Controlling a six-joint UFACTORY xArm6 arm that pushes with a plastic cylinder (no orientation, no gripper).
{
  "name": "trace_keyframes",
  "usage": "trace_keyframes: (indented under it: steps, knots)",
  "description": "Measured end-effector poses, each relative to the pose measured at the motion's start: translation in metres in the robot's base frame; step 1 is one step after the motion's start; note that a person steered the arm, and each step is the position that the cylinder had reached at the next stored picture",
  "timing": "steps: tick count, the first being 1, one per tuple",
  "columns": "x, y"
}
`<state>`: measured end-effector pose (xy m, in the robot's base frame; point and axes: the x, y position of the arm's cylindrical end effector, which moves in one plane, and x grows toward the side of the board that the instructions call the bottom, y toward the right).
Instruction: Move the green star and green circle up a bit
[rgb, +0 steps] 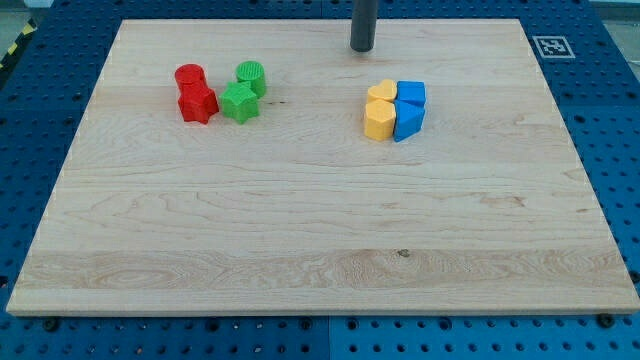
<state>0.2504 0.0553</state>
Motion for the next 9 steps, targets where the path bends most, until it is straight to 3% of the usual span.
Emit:
trace_keyframes:
  steps: [3,5,6,7,8,9]
  knots:
    - [0.008,0.006]
    - [0.065,0.102]
    - [0.128,0.126]
    - [0.199,0.116]
    - [0.245,0.048]
    - [0.243,-0.046]
